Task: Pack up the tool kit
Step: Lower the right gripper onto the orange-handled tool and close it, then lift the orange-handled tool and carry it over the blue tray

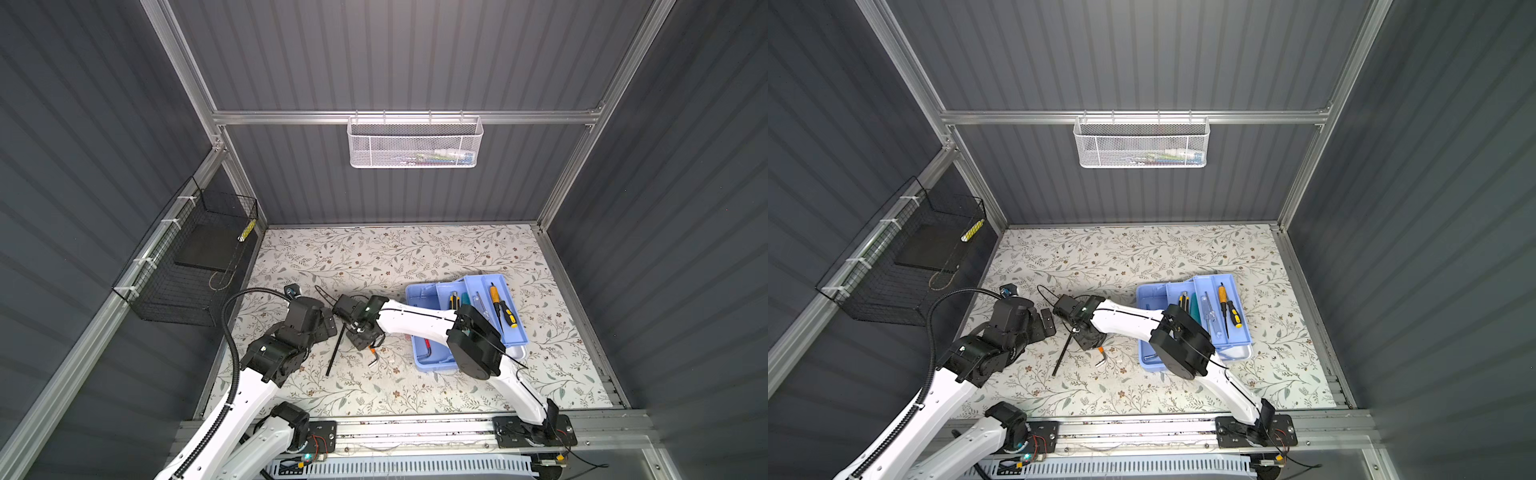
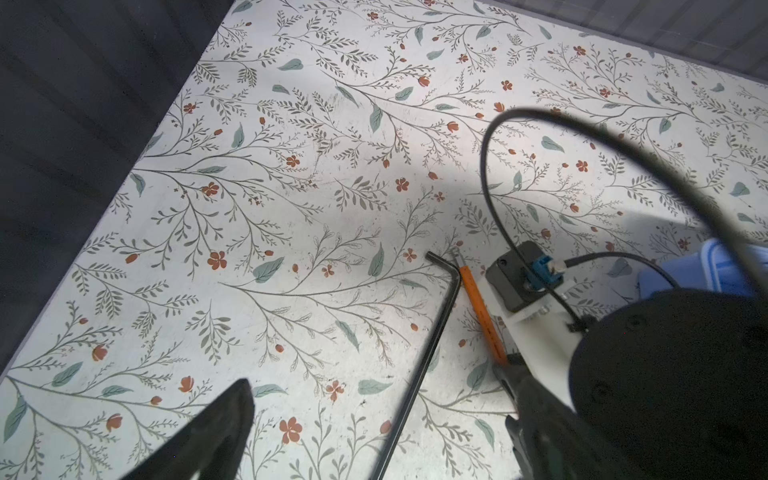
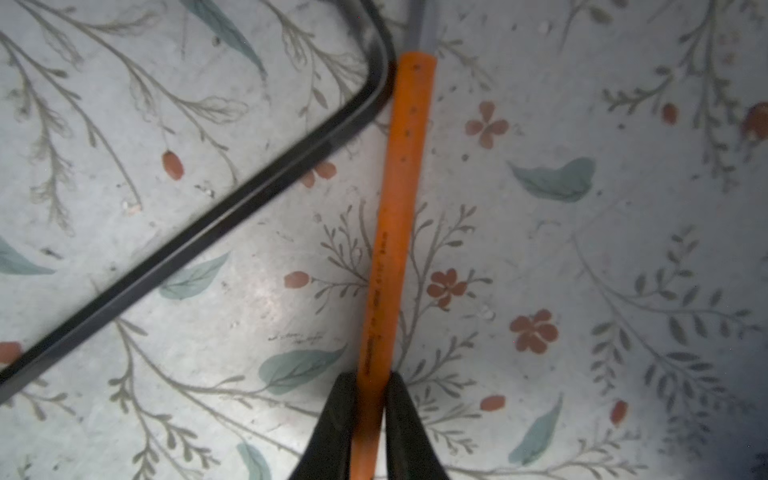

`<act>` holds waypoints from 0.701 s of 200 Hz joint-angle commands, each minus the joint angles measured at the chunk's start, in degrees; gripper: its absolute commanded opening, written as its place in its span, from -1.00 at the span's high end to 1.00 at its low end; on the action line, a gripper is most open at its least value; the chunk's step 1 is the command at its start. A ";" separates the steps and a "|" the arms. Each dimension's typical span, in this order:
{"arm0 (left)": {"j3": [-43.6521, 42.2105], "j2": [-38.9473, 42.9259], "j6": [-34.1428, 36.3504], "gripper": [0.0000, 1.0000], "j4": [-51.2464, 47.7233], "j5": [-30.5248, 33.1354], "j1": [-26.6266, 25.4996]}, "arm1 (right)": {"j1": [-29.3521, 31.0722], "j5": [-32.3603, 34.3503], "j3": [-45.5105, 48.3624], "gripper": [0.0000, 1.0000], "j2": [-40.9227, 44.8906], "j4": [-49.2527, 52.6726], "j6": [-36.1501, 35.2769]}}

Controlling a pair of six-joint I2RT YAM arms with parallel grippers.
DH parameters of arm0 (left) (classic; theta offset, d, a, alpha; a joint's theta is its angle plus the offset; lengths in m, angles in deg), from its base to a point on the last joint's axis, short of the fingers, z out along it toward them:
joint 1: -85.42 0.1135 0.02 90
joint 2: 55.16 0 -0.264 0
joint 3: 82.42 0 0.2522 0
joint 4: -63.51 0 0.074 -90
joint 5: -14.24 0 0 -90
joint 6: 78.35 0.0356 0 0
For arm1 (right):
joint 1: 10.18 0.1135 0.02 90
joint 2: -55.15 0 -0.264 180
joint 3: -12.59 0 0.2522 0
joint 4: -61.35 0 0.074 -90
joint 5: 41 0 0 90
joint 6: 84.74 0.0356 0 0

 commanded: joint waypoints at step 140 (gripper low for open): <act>-2.76 0.52 -0.67 -0.99 2.15 0.31 0.13 | -7.41 2.03 13.86 1.00 22.36 -1.58 6.24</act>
